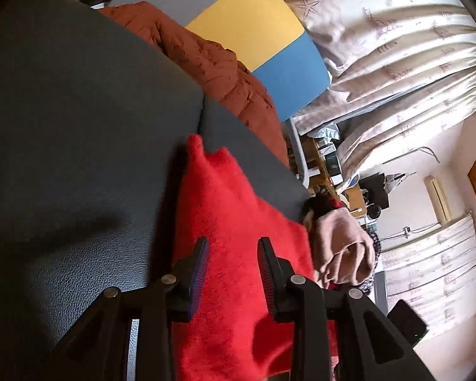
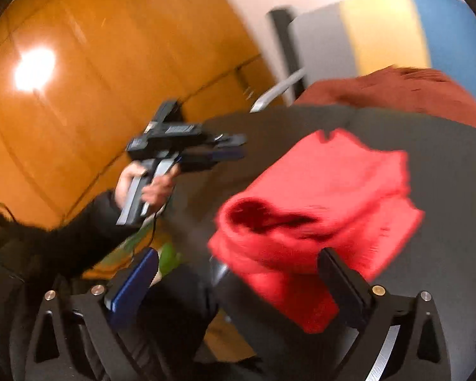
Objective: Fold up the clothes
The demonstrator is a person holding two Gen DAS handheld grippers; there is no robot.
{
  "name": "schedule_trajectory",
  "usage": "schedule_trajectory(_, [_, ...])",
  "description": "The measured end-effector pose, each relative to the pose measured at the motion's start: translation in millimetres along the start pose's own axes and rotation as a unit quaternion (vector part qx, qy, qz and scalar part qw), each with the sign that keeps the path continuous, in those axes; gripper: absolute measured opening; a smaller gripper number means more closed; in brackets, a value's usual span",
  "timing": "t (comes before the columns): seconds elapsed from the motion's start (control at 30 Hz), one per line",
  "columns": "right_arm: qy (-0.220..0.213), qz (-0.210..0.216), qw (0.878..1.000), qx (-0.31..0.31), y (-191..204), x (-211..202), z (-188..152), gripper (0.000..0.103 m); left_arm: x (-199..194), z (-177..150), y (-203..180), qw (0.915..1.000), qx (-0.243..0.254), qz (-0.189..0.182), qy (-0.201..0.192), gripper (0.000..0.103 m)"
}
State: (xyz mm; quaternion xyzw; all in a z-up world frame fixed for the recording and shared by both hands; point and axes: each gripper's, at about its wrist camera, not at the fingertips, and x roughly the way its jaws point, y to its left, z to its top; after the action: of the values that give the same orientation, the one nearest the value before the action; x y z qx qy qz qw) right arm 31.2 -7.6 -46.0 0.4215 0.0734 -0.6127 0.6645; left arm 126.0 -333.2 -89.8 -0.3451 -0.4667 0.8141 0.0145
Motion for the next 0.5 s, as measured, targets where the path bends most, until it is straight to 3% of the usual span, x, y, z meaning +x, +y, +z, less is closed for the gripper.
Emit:
schedule_trajectory(0.13, [0.042,0.035,0.998,0.032,-5,46,8,0.101,21,-11,-13,0.9990,0.042,-0.008,0.015,0.030])
schedule_trajectory(0.27, [0.074,0.080,0.993,0.052,-2,56,-17,0.100,42,-26,-27,0.9942,0.097,-0.010,0.045,0.030])
schedule_trajectory(0.37, [0.069,0.063,0.988,0.121,-26,53,-53,0.097,51,-37,-29,0.9914,0.119,-0.005,0.053,0.029])
schedule_trajectory(0.4, [0.055,0.066,0.986,0.144,-34,49,-64,0.091,54,-41,-28,0.9909,0.123,-0.002,0.054,0.029])
schedule_trajectory(0.5, [-0.015,0.084,0.977,0.193,-45,27,-76,0.091,57,-46,-27,0.9896,0.133,0.005,0.055,0.029])
